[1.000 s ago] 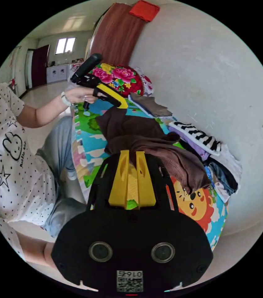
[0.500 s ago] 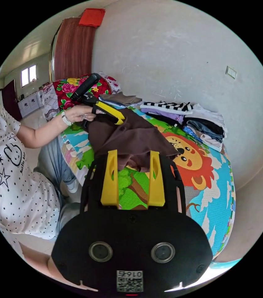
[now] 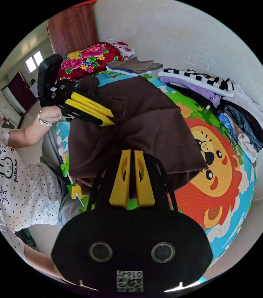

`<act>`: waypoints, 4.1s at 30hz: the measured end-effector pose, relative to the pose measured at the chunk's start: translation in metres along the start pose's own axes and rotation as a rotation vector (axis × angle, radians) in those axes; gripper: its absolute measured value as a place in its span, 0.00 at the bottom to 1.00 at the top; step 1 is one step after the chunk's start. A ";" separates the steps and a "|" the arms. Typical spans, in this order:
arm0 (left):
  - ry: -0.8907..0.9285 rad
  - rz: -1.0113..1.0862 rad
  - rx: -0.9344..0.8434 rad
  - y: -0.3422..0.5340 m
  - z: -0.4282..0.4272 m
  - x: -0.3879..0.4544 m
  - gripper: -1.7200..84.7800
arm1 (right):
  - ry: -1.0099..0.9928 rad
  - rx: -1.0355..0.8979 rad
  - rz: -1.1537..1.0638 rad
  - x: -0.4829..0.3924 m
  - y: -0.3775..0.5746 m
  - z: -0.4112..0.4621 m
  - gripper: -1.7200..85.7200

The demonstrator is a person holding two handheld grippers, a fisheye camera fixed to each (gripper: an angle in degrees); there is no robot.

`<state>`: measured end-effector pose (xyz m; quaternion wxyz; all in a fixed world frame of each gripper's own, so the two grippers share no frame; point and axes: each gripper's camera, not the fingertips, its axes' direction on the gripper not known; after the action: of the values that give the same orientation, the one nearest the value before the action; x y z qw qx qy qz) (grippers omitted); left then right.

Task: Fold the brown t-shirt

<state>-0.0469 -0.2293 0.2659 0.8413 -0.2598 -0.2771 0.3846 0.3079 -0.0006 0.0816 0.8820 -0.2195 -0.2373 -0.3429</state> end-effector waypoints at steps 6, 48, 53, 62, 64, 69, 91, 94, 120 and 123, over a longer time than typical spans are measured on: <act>-0.236 -0.122 0.347 0.053 -0.187 -0.006 0.01 | 0.229 0.227 0.107 0.046 -0.025 -0.075 0.02; 0.226 0.162 0.055 -0.028 0.007 0.242 0.13 | 0.317 -0.201 0.642 0.190 0.021 -0.022 0.09; -0.059 -0.122 0.088 0.067 -0.055 0.167 0.13 | 0.622 -0.100 0.610 0.134 -0.013 -0.031 0.16; 0.004 -0.512 -0.010 0.231 -0.061 0.084 0.14 | 0.513 0.348 0.321 -0.004 -0.096 -0.040 0.16; 0.025 -0.518 -0.019 0.240 -0.046 0.087 0.14 | 0.399 0.349 0.204 -0.016 -0.128 -0.029 0.16; -0.027 -0.486 -0.020 0.269 -0.024 0.118 0.05 | 0.272 0.309 -0.026 -0.044 -0.228 0.011 0.17; 0.036 -0.400 0.092 0.448 -0.107 0.267 0.01 | -0.117 -0.142 -0.157 -0.034 -0.649 0.343 0.17; 0.047 -0.424 0.122 0.468 -0.109 0.273 0.01 | -0.128 -0.089 -0.264 -0.041 -0.659 0.344 0.12; 0.054 -0.460 0.131 0.515 -0.116 0.320 0.01 | -0.188 -0.182 -0.270 -0.062 -0.746 0.385 0.10; 0.087 -0.470 0.168 0.517 -0.121 0.322 0.01 | -0.076 -0.102 -0.431 -0.090 -0.730 0.370 0.06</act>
<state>-0.0494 0.2926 -0.0704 0.9374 -0.1337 -0.2603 0.1887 -0.3679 -0.2402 0.4871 0.7663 -0.2209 -0.2944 -0.5266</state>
